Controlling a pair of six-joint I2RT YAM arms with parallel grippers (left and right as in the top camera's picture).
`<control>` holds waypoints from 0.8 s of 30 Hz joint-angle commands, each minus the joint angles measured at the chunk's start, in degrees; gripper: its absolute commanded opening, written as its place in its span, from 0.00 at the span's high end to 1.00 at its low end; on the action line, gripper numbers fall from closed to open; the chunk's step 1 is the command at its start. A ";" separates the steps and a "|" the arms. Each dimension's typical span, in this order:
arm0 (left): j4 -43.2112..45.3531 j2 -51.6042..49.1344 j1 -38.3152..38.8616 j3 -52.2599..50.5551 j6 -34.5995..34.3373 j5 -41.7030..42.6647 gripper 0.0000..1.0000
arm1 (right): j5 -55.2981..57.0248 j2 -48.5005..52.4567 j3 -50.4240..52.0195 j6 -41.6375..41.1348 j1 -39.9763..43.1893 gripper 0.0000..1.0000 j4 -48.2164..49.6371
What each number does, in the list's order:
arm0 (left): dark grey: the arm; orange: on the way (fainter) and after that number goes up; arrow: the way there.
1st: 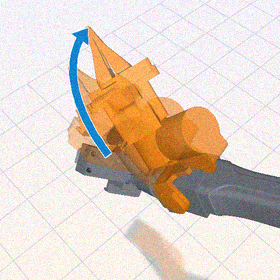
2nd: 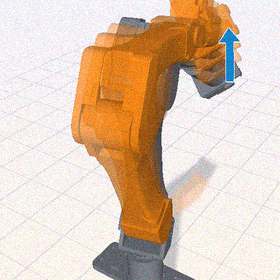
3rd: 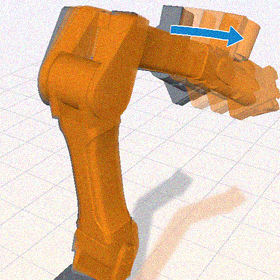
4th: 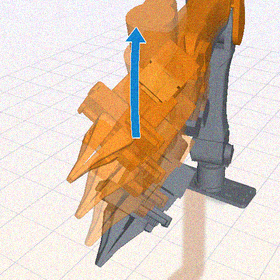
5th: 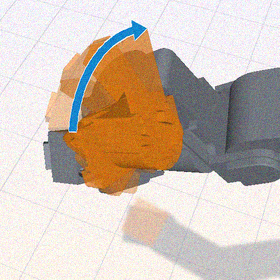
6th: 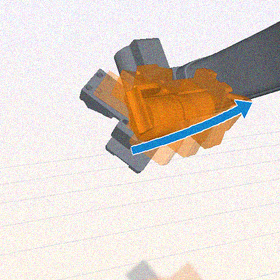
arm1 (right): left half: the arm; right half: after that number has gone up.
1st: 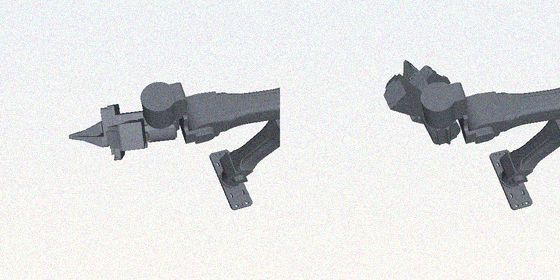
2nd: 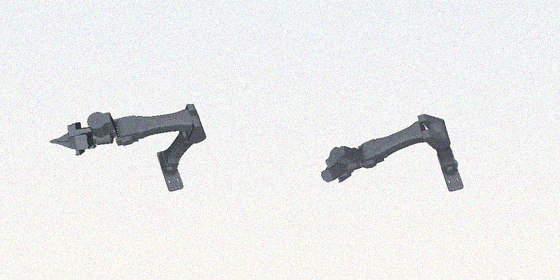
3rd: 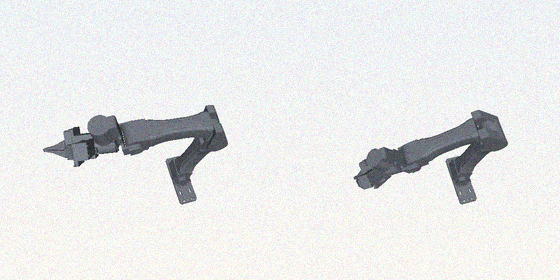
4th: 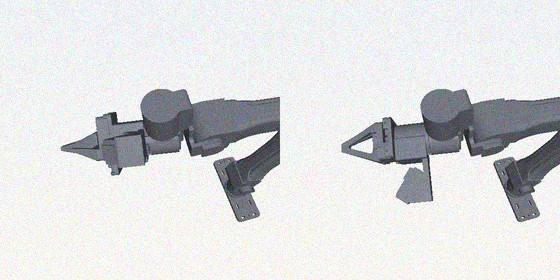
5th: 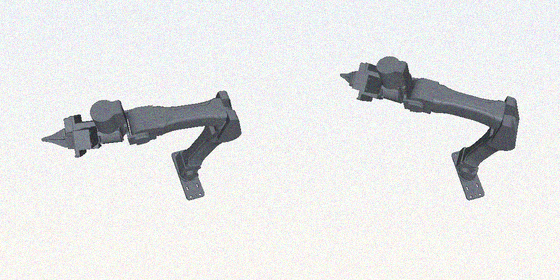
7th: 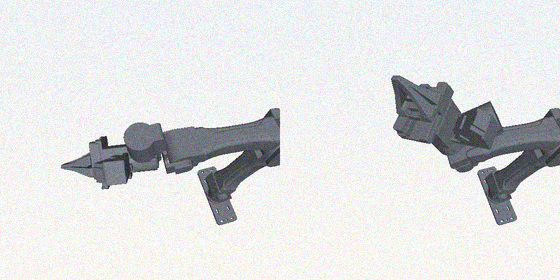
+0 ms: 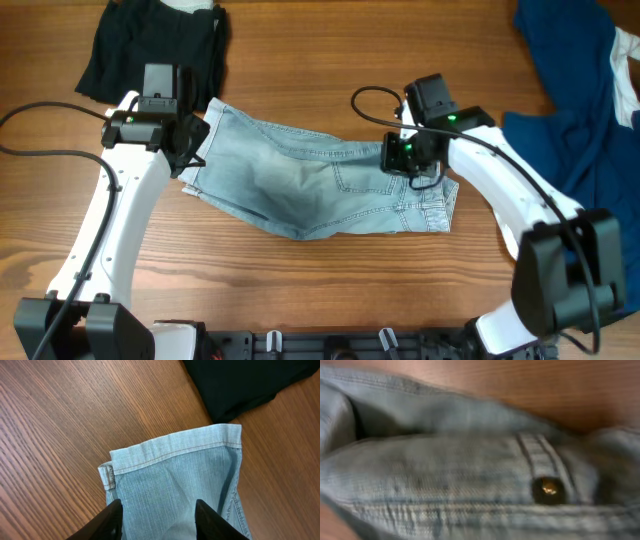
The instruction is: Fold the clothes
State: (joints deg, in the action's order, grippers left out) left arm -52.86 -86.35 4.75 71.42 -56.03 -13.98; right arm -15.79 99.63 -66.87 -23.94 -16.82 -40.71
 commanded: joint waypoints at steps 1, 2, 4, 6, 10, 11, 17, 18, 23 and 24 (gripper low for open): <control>0.22 0.09 -0.15 -0.48 0.26 -1.79 0.54 | -0.55 0.63 -0.02 -2.05 0.63 0.89 8.55; 0.22 -0.07 -0.15 -0.48 0.26 -1.77 0.54 | -0.07 0.83 -0.02 -2.67 0.90 0.88 10.60; 0.20 -0.46 -0.15 -0.48 0.26 -1.77 0.54 | 0.94 1.68 -0.02 -4.68 2.08 0.87 14.58; 0.20 -0.85 -0.15 -0.52 0.26 -1.75 0.54 | 1.51 3.78 -0.02 -5.25 3.65 0.86 16.92; 0.46 -1.22 -0.11 -0.85 0.26 -1.75 0.54 | 0.61 9.33 -0.02 -5.29 7.65 0.89 15.52; 0.66 -1.22 -0.11 -1.05 0.26 -1.75 0.54 | -0.11 10.51 -0.02 -4.61 8.68 0.95 14.32; 0.96 -1.22 -0.11 -1.11 0.28 -1.77 0.54 | -0.35 7.45 -0.26 -1.99 12.17 0.96 10.16; 1.05 -1.22 -0.11 -1.11 0.28 -1.77 0.53 | -0.35 6.25 -0.44 -1.42 12.72 0.96 9.14; 1.20 -1.22 -0.11 -1.11 0.31 -1.79 0.53 | -0.37 0.33 -0.52 2.99 16.06 0.81 -0.57; 1.31 -1.22 -0.11 -1.11 0.28 -1.79 0.52 | -0.37 -0.57 -0.52 4.04 16.81 0.74 -3.06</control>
State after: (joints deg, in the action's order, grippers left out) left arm -51.77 -87.07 4.75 71.18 -56.03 -14.35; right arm -16.08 104.12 -66.85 -24.77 -2.46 -38.72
